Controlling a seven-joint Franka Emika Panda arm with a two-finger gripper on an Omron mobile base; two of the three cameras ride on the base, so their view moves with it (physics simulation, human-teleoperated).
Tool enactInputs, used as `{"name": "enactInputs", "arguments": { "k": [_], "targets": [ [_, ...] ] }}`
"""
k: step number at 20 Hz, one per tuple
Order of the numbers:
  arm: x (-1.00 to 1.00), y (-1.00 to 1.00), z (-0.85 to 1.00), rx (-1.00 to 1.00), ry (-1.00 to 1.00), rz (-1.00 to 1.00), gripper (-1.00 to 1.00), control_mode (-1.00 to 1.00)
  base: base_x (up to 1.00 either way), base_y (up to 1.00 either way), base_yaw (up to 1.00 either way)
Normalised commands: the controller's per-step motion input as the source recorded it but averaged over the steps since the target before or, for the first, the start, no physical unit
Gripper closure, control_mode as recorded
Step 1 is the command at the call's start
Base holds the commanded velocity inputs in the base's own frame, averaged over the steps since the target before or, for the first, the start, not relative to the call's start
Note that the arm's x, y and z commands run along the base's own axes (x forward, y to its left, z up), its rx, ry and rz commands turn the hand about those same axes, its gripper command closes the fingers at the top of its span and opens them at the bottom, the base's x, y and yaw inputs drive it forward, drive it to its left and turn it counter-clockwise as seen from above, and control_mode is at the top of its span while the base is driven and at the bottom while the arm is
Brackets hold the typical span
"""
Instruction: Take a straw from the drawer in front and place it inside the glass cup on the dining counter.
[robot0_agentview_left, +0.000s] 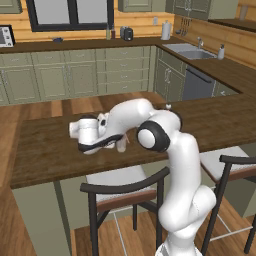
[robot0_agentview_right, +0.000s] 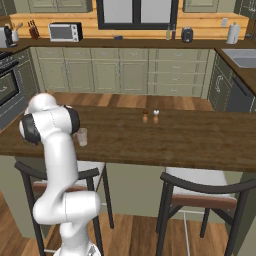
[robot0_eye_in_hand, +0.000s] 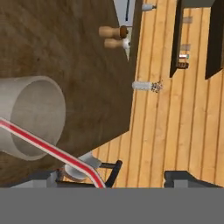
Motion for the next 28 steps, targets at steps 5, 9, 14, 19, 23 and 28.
{"name": "enactInputs", "arguments": {
  "k": [5, 9, 14, 19, 23, 28],
  "targets": [
    [0.00, 0.00, 0.01, 0.27, 0.03, 0.00, -1.00, -1.00, 0.00, 0.00, 0.00],
    [0.00, 0.00, 0.16, 0.34, 0.03, 0.00, -1.00, -1.00, 0.00, 0.00, 0.00],
    [-0.34, -0.11, 0.58, 0.32, -0.04, 0.00, -1.00, -1.00, 0.00, 0.00, 0.00],
    [-0.76, -0.45, 0.70, 0.39, -0.10, 0.00, -1.00, -1.00, 0.00, 0.00, 0.00],
    [-0.73, -0.79, 0.56, 0.44, -0.03, 0.01, -1.00, -1.00, 0.00, 0.00, 0.00],
    [-0.67, -0.96, 0.30, 0.48, 0.00, 0.01, -1.00, -1.00, 0.00, 0.00, 0.00]
  ]
}}
